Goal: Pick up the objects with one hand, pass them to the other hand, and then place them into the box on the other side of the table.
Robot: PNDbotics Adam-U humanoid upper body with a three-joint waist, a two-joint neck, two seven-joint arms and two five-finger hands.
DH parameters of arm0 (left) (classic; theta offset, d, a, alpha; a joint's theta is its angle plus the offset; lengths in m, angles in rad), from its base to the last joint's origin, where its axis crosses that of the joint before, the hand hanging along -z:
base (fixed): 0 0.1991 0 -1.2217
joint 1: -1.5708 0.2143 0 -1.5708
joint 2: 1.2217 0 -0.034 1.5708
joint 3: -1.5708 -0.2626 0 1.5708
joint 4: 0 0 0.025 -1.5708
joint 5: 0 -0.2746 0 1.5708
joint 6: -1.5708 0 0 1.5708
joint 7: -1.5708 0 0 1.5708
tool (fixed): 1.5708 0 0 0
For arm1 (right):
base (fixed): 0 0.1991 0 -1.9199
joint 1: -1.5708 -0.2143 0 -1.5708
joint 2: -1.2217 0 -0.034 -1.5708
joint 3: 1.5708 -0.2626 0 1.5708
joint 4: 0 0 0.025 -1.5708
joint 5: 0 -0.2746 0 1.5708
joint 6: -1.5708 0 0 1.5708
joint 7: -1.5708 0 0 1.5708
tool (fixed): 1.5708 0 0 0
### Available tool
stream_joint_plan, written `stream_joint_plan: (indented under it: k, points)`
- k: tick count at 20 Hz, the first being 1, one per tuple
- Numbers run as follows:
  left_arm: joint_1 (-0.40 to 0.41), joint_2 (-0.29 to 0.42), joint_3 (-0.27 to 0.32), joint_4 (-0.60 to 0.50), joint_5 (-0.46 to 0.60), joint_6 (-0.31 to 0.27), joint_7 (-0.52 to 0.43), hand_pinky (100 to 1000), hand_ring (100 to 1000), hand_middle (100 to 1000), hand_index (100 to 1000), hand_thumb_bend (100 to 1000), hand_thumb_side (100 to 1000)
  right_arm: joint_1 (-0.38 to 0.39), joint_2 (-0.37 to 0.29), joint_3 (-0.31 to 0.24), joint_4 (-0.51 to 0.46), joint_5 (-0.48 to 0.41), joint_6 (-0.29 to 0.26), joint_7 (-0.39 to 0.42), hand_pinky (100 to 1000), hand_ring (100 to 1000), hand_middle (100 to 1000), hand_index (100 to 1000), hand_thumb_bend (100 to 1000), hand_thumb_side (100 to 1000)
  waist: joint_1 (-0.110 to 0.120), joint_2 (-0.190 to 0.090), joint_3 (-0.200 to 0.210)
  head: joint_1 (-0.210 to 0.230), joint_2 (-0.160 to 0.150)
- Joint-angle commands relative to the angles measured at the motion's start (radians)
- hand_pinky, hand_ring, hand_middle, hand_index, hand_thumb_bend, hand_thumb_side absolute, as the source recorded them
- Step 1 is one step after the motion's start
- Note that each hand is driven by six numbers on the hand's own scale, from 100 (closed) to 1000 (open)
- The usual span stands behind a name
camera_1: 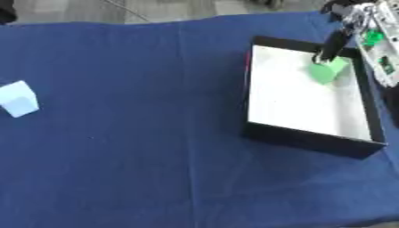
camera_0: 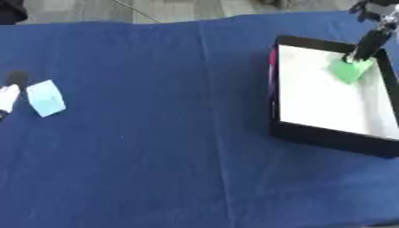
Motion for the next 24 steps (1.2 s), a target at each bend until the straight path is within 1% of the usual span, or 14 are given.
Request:
stream_joint_plan:
  k: [1, 2, 3, 4, 5, 6, 8, 9, 11, 13, 15, 18, 21, 24]
  points:
    - [-0.016, 0.050, 0.025, -0.007, 0.011, -0.001, -0.045, 783, 782, 753, 831, 619, 361, -0.023, 0.009, -0.060, -0.106, -0.093, 0.219, -0.102, 763, 864, 766, 900, 100, 171, 0.003, -0.033, 0.003, 0.013, -0.004]
    - [-0.016, 0.054, 0.026, -0.007, 0.015, -0.001, -0.068, 784, 783, 756, 833, 597, 387, -0.022, 0.016, -0.067, -0.121, -0.149, 0.249, -0.171, 740, 859, 762, 893, 100, 313, 0.004, -0.033, 0.004, 0.016, -0.005]
    - [-0.016, 0.058, 0.027, -0.007, 0.028, 0.002, -0.095, 786, 786, 761, 836, 584, 406, -0.020, 0.023, -0.072, -0.131, -0.213, 0.270, -0.242, 727, 860, 766, 890, 100, 416, 0.005, -0.034, 0.004, 0.019, -0.005]
    - [-0.016, 0.064, 0.028, -0.007, 0.045, 0.005, -0.125, 789, 788, 765, 840, 575, 421, -0.018, 0.030, -0.077, -0.136, -0.284, 0.286, -0.319, 717, 859, 771, 889, 100, 500, 0.006, -0.034, 0.005, 0.023, -0.005]
    - [-0.016, 0.071, 0.030, -0.007, 0.062, 0.006, -0.160, 789, 789, 766, 841, 570, 427, -0.015, 0.036, -0.081, -0.137, -0.362, 0.297, -0.402, 712, 859, 772, 890, 100, 541, 0.007, -0.034, 0.006, 0.028, -0.004]
    - [-0.017, 0.078, 0.031, -0.007, 0.081, 0.007, -0.194, 793, 792, 770, 843, 546, 456, -0.014, 0.041, -0.085, -0.135, -0.439, 0.302, -0.484, 698, 859, 778, 890, 100, 638, 0.008, -0.034, 0.007, 0.031, -0.003]
    - [-0.020, 0.097, 0.036, -0.007, 0.137, 0.017, -0.269, 802, 806, 787, 853, 524, 499, -0.011, 0.052, -0.083, -0.119, -0.616, 0.287, -0.663, 692, 861, 794, 889, 100, 648, 0.010, -0.035, 0.009, 0.039, -0.001]
    - [-0.023, 0.108, 0.040, -0.007, 0.171, 0.027, -0.314, 805, 810, 791, 855, 509, 514, -0.009, 0.058, -0.077, -0.107, -0.715, 0.262, -0.756, 687, 862, 801, 888, 100, 653, 0.011, -0.035, 0.011, 0.043, -0.001]
    - [-0.032, 0.129, 0.047, -0.007, 0.242, 0.048, -0.403, 820, 824, 802, 864, 480, 544, -0.005, 0.067, -0.052, -0.076, -0.902, 0.193, -0.925, 683, 873, 826, 888, 100, 657, 0.013, -0.035, 0.014, 0.051, -0.001]
    - [-0.047, 0.153, 0.054, -0.007, 0.340, 0.071, -0.516, 832, 831, 801, 871, 452, 580, -0.003, 0.076, -0.014, -0.053, -1.048, 0.123, -1.056, 680, 874, 835, 890, 100, 659, 0.015, -0.037, 0.019, 0.054, 0.001]
    - [-0.069, 0.183, 0.059, 0.001, 0.452, 0.100, -0.635, 858, 855, 816, 883, 455, 590, -0.004, 0.087, 0.020, -0.043, -1.135, 0.074, -1.144, 678, 868, 826, 885, 100, 655, 0.017, -0.039, 0.023, 0.055, 0.005]
    - [-0.128, 0.231, 0.059, 0.057, 0.584, 0.116, -0.802, 877, 872, 819, 885, 506, 556, -0.008, 0.104, 0.061, -0.040, -1.193, 0.041, -1.214, 677, 864, 820, 882, 100, 655, 0.019, -0.043, 0.026, 0.059, 0.008]
    - [-0.212, 0.267, 0.039, 0.143, 0.635, 0.091, -0.933, 891, 887, 821, 878, 565, 486, -0.014, 0.119, 0.084, -0.037, -1.203, 0.043, -1.235, 676, 861, 817, 879, 100, 656, 0.021, -0.047, 0.024, 0.066, 0.011]
    - [-0.298, 0.281, 0.006, 0.243, 0.618, 0.047, -1.058, 900, 897, 819, 872, 618, 422, -0.020, 0.132, 0.097, -0.039, -1.199, 0.046, -1.235, 676, 858, 812, 873, 100, 656, 0.022, -0.050, 0.020, 0.077, 0.012]
